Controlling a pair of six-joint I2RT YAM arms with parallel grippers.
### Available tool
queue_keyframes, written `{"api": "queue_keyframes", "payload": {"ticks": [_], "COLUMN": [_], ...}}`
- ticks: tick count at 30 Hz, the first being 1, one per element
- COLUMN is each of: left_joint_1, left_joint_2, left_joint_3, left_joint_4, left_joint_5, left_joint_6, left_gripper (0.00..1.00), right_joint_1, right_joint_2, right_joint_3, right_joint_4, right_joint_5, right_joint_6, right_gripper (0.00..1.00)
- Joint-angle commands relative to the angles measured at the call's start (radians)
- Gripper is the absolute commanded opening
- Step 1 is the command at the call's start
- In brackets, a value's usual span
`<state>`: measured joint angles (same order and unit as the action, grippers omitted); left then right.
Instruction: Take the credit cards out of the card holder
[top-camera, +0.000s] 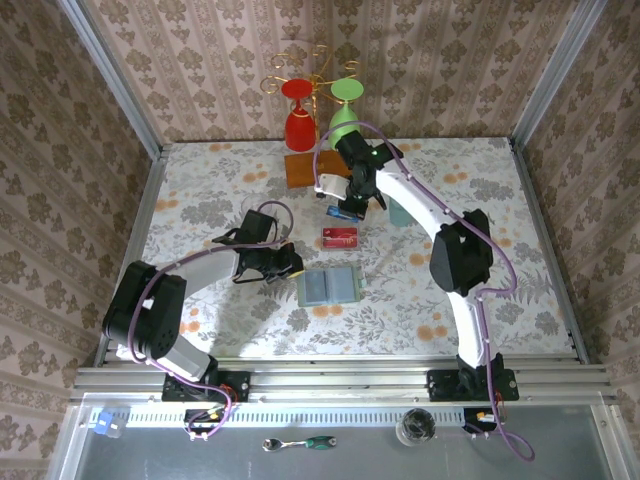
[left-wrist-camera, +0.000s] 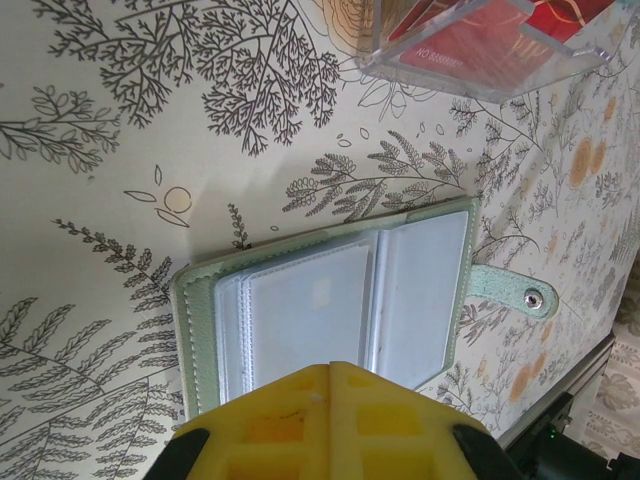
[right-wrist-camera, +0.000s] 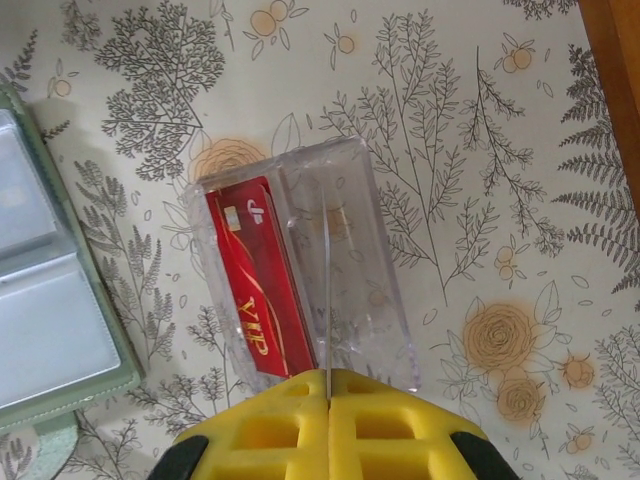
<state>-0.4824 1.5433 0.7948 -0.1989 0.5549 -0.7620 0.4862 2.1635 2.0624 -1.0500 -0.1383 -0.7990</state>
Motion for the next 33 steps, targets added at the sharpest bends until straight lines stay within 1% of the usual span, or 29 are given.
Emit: {"api": "queue_keyframes", "payload": {"ticks": [1,7,16,23,24,26,28,29,33], "left_joint_1": [0.014,0.019,0.019,0.019,0.019,0.02,0.019,0.019,0.019], "left_joint_2": [-0.008,-0.029,-0.037,-0.03,-0.029,-0.026,-0.025,-0.026,-0.023], "left_joint_3": [0.023,0.012,-0.002,0.006,0.007,0.012,0.011,0.009,0.003], "left_joint_4": [-0.032,-0.018,-0.015,-0.014,-0.015,-0.014,-0.013,-0.013,-0.007], "left_joint_5": [0.015,0.013,0.012,0.018,0.018,0.021,0.02,0.019,0.018], "left_joint_6": [0.026,0.011,0.01,0.009,0.011,0.01,0.01,0.009,0.006], "left_gripper": [0.03,0.03,0.03,0.03,0.03,0.03,0.03,0.03,0.03], "right_joint_1": [-0.006,-0.006,-0.006,-0.006,-0.006,-0.006,-0.006,-0.007,-0.005], "right_joint_2": [0.047,0.1,0.146,0.159,0.157,0.151,0.135,0.123,0.057], "right_joint_3": [0.068,0.128,0.132,0.128,0.128,0.127,0.119,0.108,0.02], "right_joint_4": [-0.067,-0.083,-0.076,-0.084,-0.082,-0.071,-0.037,-0.008,0.141], "right_joint_5": [-0.019,-0.014,0.002,-0.012,-0.011,0.0,0.026,0.044,0.108], "right_joint_6": [-0.044,-0.067,-0.109,-0.115,-0.112,-0.102,-0.084,-0.077,-0.047], "right_gripper": [0.0,0.0,0.0,0.0,0.03,0.16,0.24,0.27,0.31]}}
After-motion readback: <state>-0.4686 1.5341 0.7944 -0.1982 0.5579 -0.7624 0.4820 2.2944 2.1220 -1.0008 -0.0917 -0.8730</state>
